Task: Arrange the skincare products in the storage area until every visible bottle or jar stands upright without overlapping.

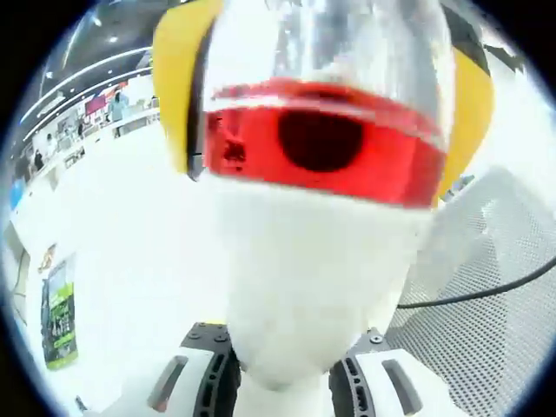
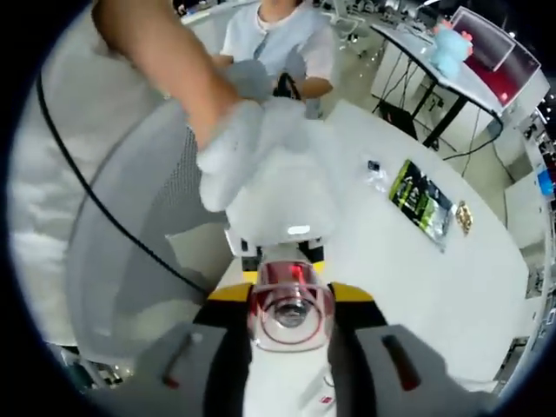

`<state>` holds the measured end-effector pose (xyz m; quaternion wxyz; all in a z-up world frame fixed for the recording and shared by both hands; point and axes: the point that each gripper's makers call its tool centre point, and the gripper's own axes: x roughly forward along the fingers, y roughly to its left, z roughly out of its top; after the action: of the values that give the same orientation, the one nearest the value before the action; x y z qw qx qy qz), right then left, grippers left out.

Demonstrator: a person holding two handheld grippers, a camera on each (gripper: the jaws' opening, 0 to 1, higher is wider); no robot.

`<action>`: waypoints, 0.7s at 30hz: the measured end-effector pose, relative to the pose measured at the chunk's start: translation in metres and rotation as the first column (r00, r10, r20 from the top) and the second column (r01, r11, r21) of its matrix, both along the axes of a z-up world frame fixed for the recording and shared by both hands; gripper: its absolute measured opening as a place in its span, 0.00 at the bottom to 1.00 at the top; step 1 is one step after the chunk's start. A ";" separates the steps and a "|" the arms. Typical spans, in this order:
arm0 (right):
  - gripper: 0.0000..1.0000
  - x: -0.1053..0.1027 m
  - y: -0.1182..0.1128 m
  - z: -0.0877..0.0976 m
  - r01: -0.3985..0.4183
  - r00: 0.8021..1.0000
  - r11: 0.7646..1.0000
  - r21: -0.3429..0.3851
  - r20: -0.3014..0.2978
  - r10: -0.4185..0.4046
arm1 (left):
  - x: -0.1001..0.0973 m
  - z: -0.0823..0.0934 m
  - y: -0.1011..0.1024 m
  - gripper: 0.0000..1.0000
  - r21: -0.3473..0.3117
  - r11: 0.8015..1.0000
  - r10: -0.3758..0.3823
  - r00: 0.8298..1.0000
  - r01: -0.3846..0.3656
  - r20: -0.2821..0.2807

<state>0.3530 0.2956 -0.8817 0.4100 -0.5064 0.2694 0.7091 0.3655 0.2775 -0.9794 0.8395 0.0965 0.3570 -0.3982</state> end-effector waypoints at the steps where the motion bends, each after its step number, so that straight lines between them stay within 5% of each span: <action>1: 0.32 0.000 0.001 0.000 -0.003 1.000 1.000 -0.001 0.003 0.003 | 0.000 0.003 0.002 0.37 -0.006 1.000 0.012 1.000 -0.012 -0.002; 4: 0.32 0.000 0.006 0.001 -0.001 1.000 1.000 0.002 0.017 0.001 | 0.001 0.015 0.009 0.36 -0.032 0.997 0.068 0.998 -0.068 -0.004; 7: 0.32 -0.001 0.007 0.001 -0.009 1.000 1.000 -0.007 0.022 0.009 | -0.001 0.021 0.018 0.38 0.044 0.997 0.069 0.998 -0.069 0.012; 10: 0.32 -0.003 0.007 0.001 -0.029 0.999 1.000 -0.010 0.037 0.029 | -0.002 0.032 0.019 0.41 0.112 0.994 0.000 0.995 -0.011 0.095; 16: 0.32 -0.006 0.012 0.003 -0.038 0.999 0.999 0.024 0.025 0.037 | -0.001 0.044 0.013 0.42 0.012 0.998 0.066 0.995 -0.067 0.072; 19: 0.32 -0.011 0.017 0.005 -0.020 1.000 0.998 0.054 -0.012 0.021 | -0.001 0.049 0.015 0.43 0.003 0.997 0.076 0.995 -0.077 0.070; 21: 0.32 -0.021 0.028 0.009 0.011 0.996 0.992 0.128 -0.092 0.000 | -0.003 0.049 0.018 0.43 0.008 0.997 0.077 0.995 -0.077 0.064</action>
<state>0.3324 0.3237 -0.8729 0.4308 -0.4453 0.2433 0.7463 0.3624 0.2950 -0.9302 0.8646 0.0996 0.3357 -0.3605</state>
